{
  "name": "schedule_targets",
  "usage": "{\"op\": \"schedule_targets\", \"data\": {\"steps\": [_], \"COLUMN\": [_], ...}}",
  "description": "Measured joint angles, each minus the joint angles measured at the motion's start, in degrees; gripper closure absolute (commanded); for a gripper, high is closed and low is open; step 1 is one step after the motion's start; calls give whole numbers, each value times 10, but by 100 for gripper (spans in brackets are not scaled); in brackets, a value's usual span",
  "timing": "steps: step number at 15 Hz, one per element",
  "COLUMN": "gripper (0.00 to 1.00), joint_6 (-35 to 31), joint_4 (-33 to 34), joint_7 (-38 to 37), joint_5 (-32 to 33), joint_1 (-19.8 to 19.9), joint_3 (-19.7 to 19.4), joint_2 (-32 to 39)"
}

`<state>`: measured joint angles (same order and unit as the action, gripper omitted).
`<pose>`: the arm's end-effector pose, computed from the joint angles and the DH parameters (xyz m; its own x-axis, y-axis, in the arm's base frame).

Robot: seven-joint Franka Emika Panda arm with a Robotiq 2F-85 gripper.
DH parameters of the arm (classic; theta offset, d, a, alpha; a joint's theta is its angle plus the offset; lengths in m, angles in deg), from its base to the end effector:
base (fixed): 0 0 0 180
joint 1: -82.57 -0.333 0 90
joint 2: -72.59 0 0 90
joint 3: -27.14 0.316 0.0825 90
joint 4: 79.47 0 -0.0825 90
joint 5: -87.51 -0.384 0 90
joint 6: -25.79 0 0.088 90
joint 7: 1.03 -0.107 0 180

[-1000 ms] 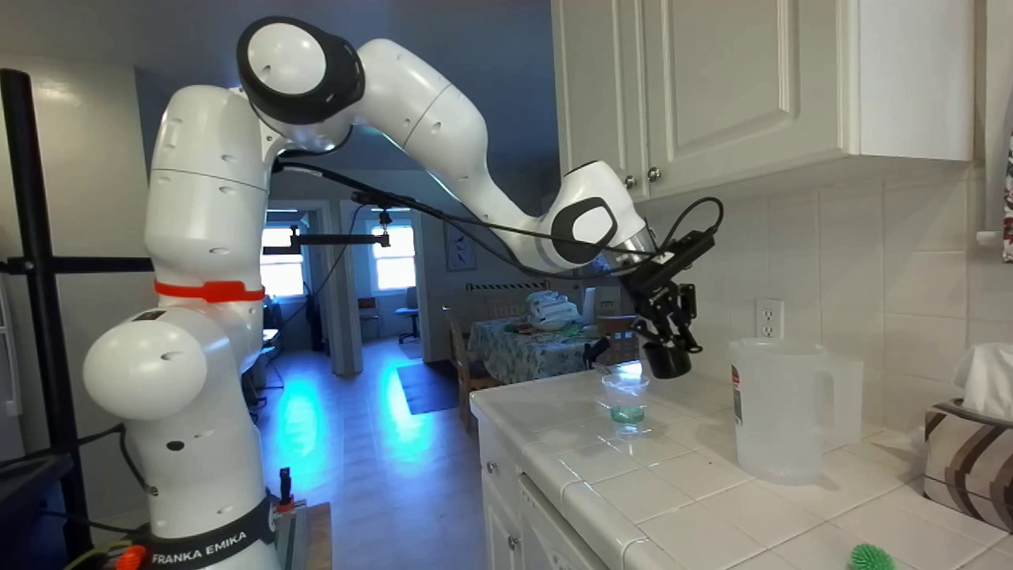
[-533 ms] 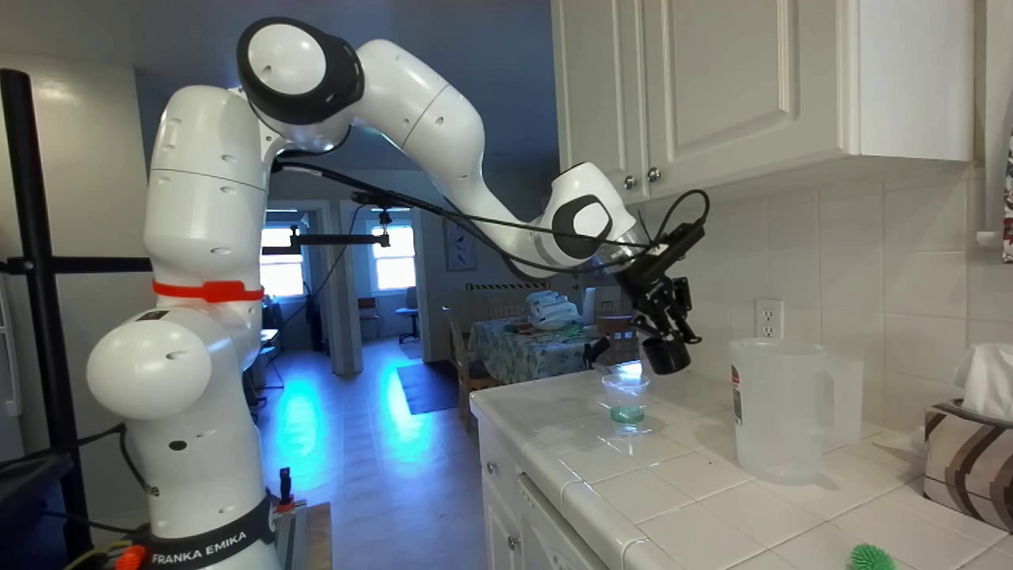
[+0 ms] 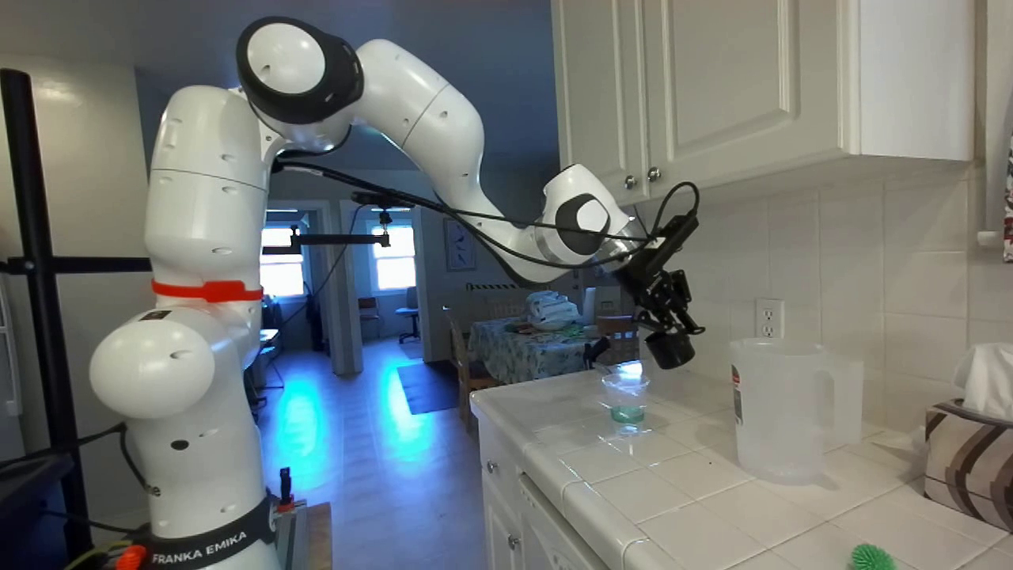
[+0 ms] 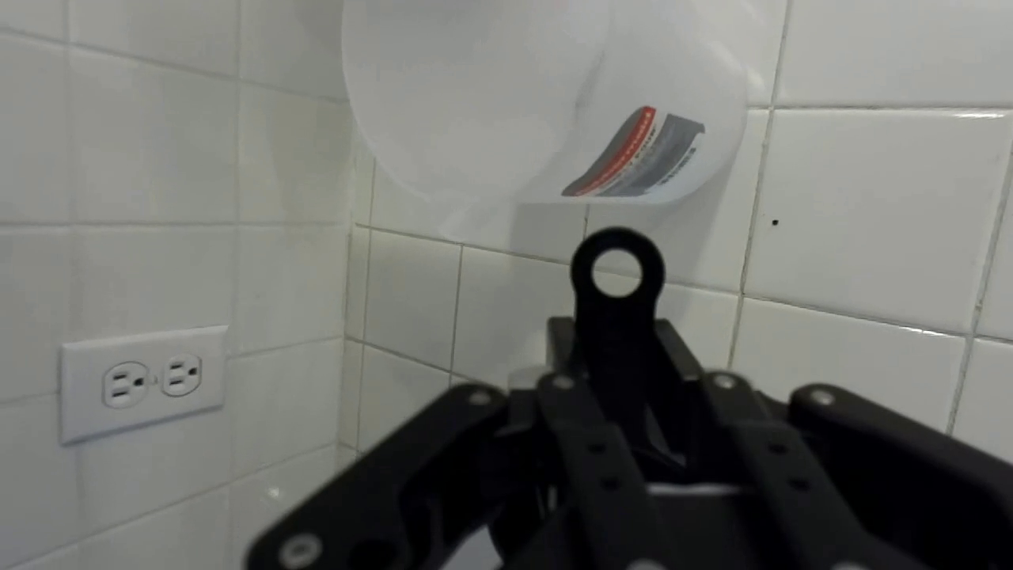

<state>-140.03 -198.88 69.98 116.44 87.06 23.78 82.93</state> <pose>0.6136 -0.0544 0.4065 0.0786 0.9765 -0.2007 0.8067 0.0560 0.5883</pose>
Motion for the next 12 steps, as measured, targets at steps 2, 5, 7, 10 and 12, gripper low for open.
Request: {"op": "schedule_targets", "data": {"steps": [2,5,7,10,12], "gripper": [94,94,94,94,94], "joint_6": [-9,-20,-29,-36,-37], "joint_4": [0,0,0,0,0], "joint_7": [-9,-29,-53,-103,-139], "joint_5": [22,66,105,180,230], "joint_1": [-4,-11,-17,-30,-36], "joint_3": [-1,-4,-10,-24,-32], "joint_2": [0,-2,-4,-9,-12]}}
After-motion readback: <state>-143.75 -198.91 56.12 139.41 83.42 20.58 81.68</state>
